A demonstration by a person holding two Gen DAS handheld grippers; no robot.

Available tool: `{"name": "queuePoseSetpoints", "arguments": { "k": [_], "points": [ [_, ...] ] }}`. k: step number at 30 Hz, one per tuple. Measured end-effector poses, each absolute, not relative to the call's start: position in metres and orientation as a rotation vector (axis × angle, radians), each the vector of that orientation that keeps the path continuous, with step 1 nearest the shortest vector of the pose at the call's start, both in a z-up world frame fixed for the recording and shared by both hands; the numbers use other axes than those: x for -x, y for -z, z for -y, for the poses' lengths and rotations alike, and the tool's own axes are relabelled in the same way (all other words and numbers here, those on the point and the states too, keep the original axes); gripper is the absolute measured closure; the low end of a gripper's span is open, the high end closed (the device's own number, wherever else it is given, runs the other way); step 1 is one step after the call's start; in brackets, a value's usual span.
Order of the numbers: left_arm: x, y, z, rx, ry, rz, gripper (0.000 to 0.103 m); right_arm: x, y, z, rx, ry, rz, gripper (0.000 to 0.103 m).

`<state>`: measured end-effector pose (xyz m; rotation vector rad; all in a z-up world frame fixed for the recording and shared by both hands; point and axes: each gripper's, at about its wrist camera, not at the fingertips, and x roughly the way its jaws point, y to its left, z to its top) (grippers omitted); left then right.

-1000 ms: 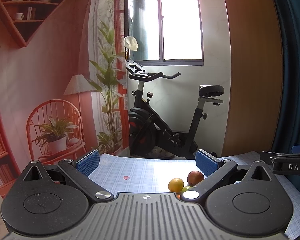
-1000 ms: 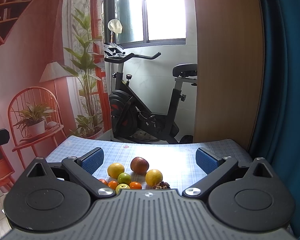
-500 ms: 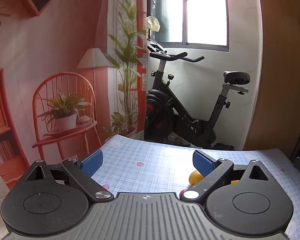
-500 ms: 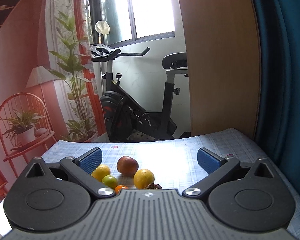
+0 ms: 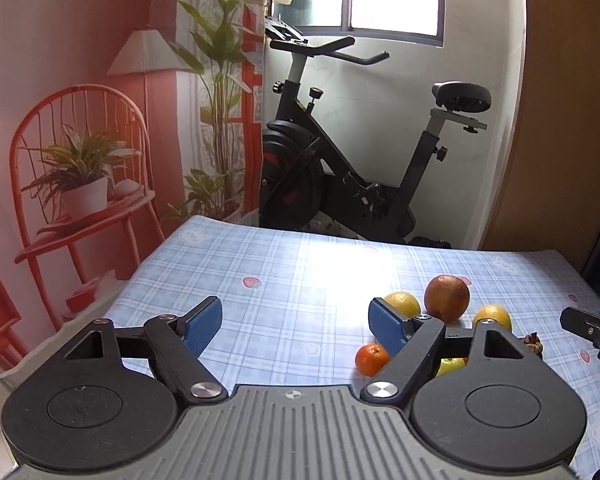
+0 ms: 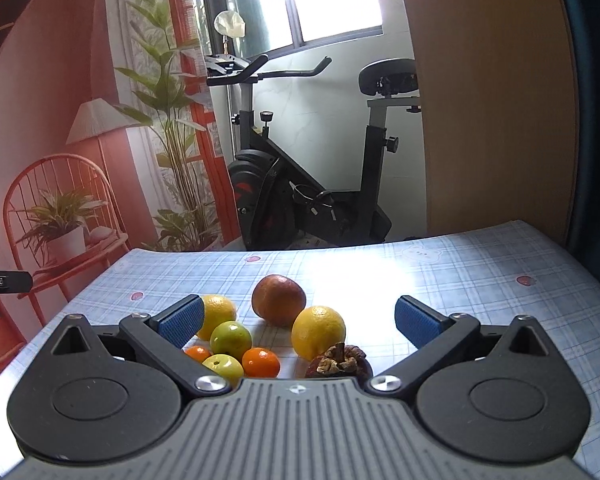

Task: Organize fruits
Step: 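Move the left tool toward a small brown fruit while the right tool approaches the pile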

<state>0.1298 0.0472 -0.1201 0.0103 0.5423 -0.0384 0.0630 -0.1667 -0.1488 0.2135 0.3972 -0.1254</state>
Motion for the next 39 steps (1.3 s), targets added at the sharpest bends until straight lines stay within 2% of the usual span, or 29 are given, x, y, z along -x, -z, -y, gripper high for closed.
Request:
{"name": "queuePoseSetpoints", "arguments": {
  "k": [3, 7, 17, 19, 23, 32, 36, 39],
  "points": [
    [-0.139, 0.130, -0.047, -0.030, 0.044, -0.563, 0.031, -0.073, 0.150, 0.165, -0.213, 0.115, -0.422, 0.000],
    [-0.152, 0.144, -0.048, -0.038, 0.095, -0.642, 0.032, -0.081, 0.153, 0.166, -0.211, 0.140, -0.462, 0.004],
    [-0.168, 0.183, -0.042, 0.000, 0.140, -0.771, 0.038, -0.087, 0.172, 0.166, -0.224, 0.110, -0.518, 0.004],
    [-0.173, 0.193, -0.039, -0.003, 0.162, -0.812, 0.046, -0.089, 0.176, 0.164, -0.223, 0.099, -0.532, 0.005],
    [-0.181, 0.208, -0.038, 0.038, 0.205, -0.899, 0.053, -0.090, 0.180, 0.158, -0.199, 0.092, -0.550, 0.013],
    [-0.200, 0.220, -0.034, 0.182, 0.247, -1.019, 0.055, -0.090, 0.184, 0.160, -0.221, 0.090, -0.563, 0.020],
    [-0.209, 0.224, -0.035, 0.241, 0.241, -1.058, 0.062, -0.089, 0.185, 0.162, -0.232, 0.093, -0.569, 0.021],
    [-0.211, 0.226, -0.034, 0.254, 0.241, -1.064, 0.062, -0.090, 0.186, 0.164, -0.242, 0.095, -0.577, 0.023]
  ]
}}
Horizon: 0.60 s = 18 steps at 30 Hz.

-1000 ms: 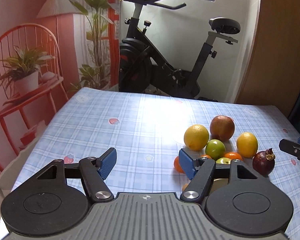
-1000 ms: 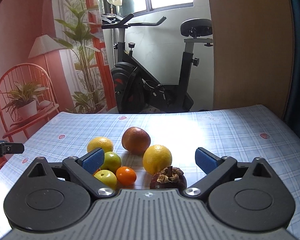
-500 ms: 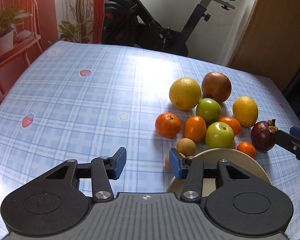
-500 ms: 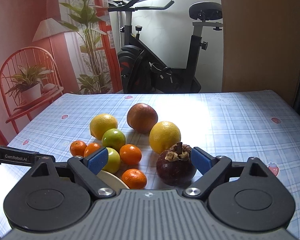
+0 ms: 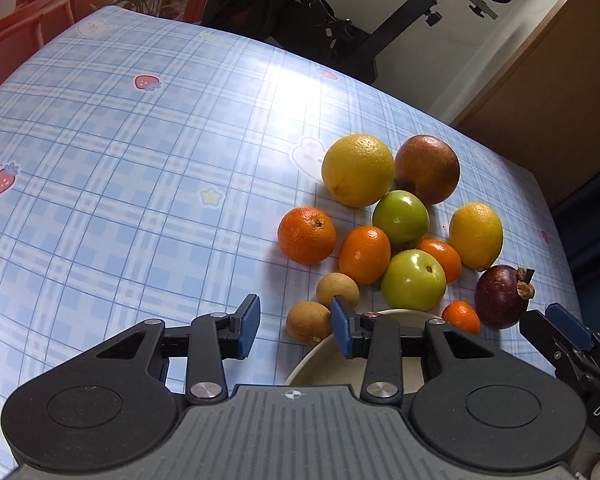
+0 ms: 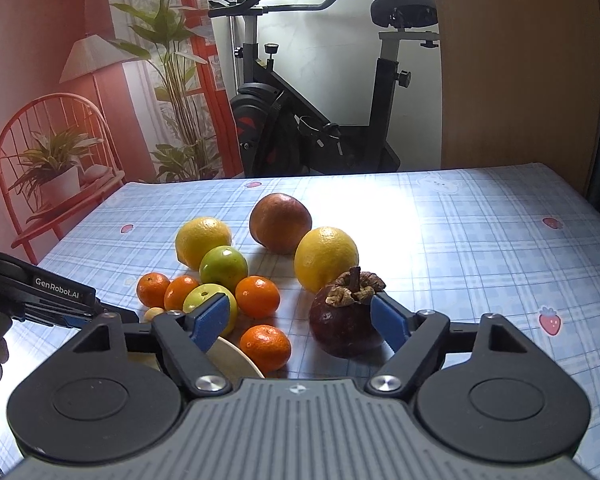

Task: Organize fruits
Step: 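Move the left tool toward a small brown fruit while the right tool approaches the pile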

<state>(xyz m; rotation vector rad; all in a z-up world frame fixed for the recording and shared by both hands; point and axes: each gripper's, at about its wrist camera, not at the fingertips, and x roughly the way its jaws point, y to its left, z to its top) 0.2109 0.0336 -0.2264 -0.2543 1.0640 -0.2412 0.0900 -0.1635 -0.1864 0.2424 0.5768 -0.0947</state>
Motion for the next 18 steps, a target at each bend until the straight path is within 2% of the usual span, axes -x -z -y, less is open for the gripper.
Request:
{"name": "queuePoseSetpoints", "arguments": {
  "k": [2, 4, 6, 18],
  "points": [
    [-0.2110, 0.2267, -0.0330, 0.258, 0.246, -1.062, 0.064, -0.0907, 0.1875, 0.1639, -0.249, 0.095, -0.582, 0.024],
    [-0.2120, 0.2275, -0.0335, 0.277, 0.265, -1.060, 0.072, -0.0908, 0.1882, 0.1638, -0.255, 0.093, -0.588, 0.025],
    [-0.2133, 0.2280, -0.0331, 0.302, 0.270, -1.066, 0.076, -0.0905, 0.1883, 0.1634, -0.254, 0.093, -0.591, 0.025],
    [-0.2139, 0.2322, -0.0361, 0.370, 0.276, -1.092, 0.075, -0.0903, 0.1865, 0.1621, -0.249, 0.098, -0.593, 0.025]
  ]
}}
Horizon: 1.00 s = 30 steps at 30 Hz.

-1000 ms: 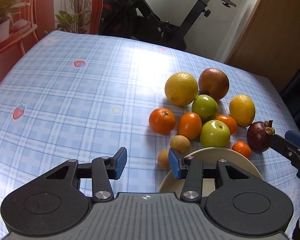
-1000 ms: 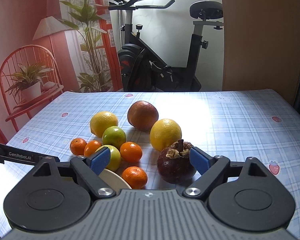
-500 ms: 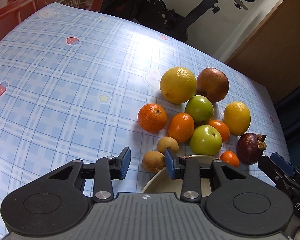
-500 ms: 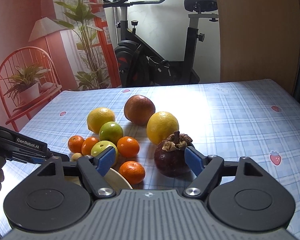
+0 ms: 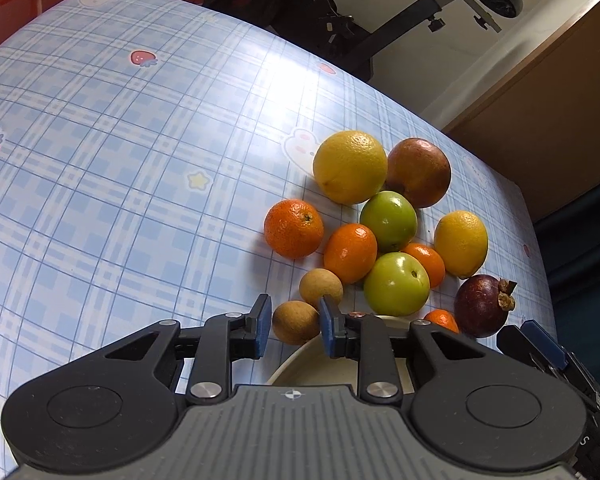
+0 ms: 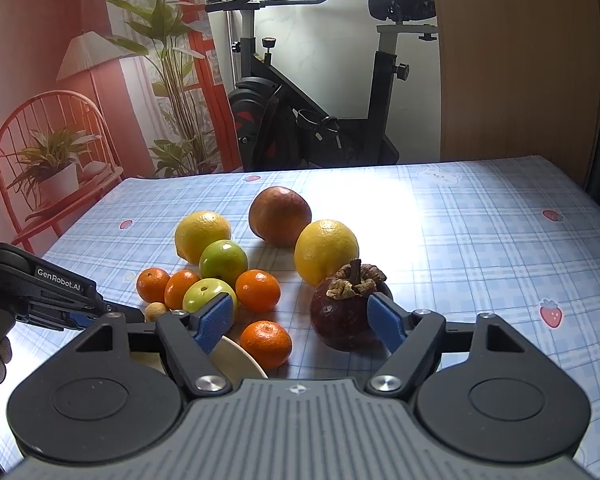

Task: Organize fruits
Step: 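Move the left tool toward a small brown fruit while the right tool approaches the pile, then close the left tool on a small brown fruit while the right tool grasps another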

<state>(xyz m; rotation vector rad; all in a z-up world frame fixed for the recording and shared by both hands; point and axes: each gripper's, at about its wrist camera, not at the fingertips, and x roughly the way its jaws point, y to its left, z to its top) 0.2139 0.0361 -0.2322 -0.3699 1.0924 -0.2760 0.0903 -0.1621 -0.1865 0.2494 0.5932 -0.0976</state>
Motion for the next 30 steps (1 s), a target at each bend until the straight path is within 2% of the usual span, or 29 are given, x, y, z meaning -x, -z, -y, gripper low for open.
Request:
{"name": "queuePoseSetpoints", "arguments": {
  "k": [13, 20, 22, 26, 30],
  "points": [
    [-0.206, 0.228, -0.049, 0.338, 0.220, -1.064, 0.076, -0.090, 0.186, 0.162, -0.248, 0.090, -0.597, 0.027],
    [-0.199, 0.223, -0.077, 0.277, 0.177, -1.032, 0.076, -0.104, 0.184, 0.146, -0.224, 0.022, -0.624, 0.035],
    [-0.195, 0.223, -0.087, 0.276, 0.168, -1.023, 0.076, -0.112, 0.183, 0.138, -0.213, -0.015, -0.639, 0.043],
    [-0.187, 0.222, -0.103, 0.269, 0.171, -1.003, 0.076, -0.131, 0.180, 0.116, -0.177, -0.097, -0.666, 0.052],
    [-0.178, 0.222, -0.111, 0.252, 0.186, -0.976, 0.076, -0.151, 0.181, 0.089, -0.111, -0.180, -0.701, 0.070]
  ]
}}
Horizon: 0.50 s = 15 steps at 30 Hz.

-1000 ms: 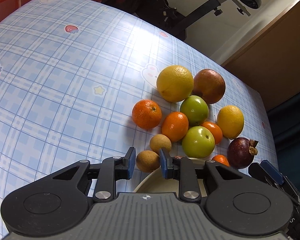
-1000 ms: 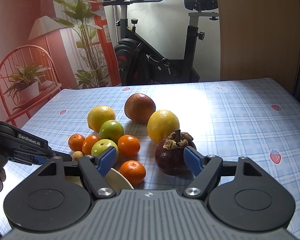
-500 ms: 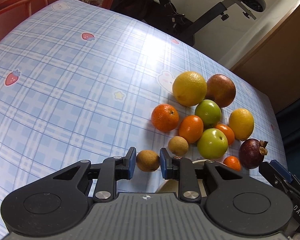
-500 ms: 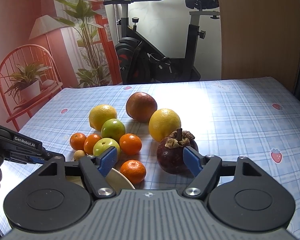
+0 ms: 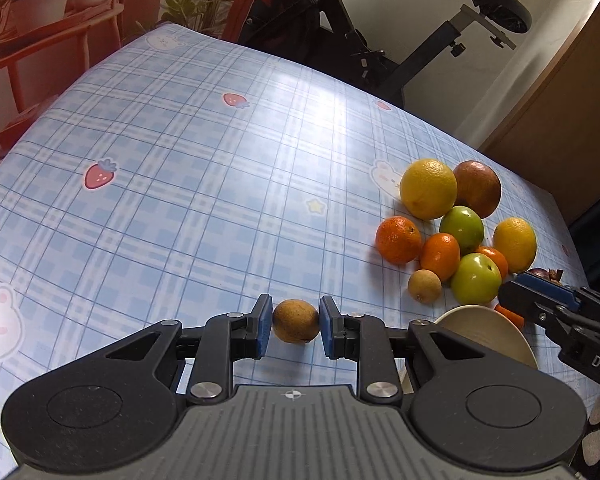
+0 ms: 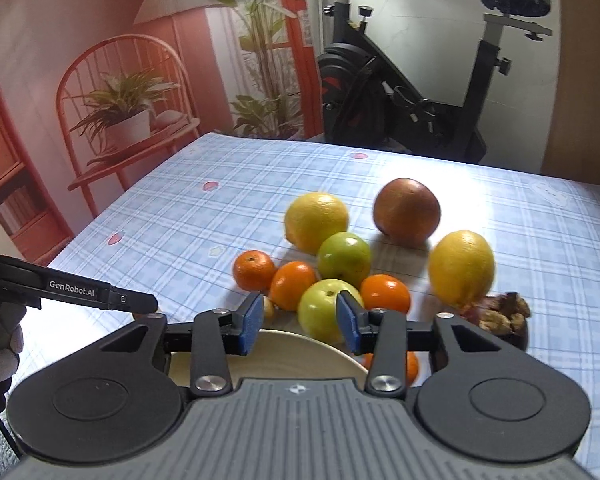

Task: Organize fruits
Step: 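Close the left tool on a small brown fruit while the right tool grasps another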

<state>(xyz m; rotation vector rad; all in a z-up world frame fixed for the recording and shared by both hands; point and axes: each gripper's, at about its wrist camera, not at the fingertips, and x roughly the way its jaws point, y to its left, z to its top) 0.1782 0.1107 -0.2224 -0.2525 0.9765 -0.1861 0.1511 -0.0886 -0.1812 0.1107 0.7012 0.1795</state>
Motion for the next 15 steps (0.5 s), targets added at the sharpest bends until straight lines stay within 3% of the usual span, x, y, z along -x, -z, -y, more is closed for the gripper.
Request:
{"name": "queuePoseSetpoints", "arguments": {
  "k": [5, 15],
  "points": [
    [-0.171, 0.223, -0.119, 0.246, 0.201, -0.946, 0.076, -0.174, 0.190, 0.062, -0.062, -0.215, -0.762, 0.079],
    [-0.163, 0.226, -0.121, 0.225, 0.232, -0.894, 0.076, -0.194, 0.205, 0.048, -0.061, -0.153, -0.855, 0.079]
  ]
}}
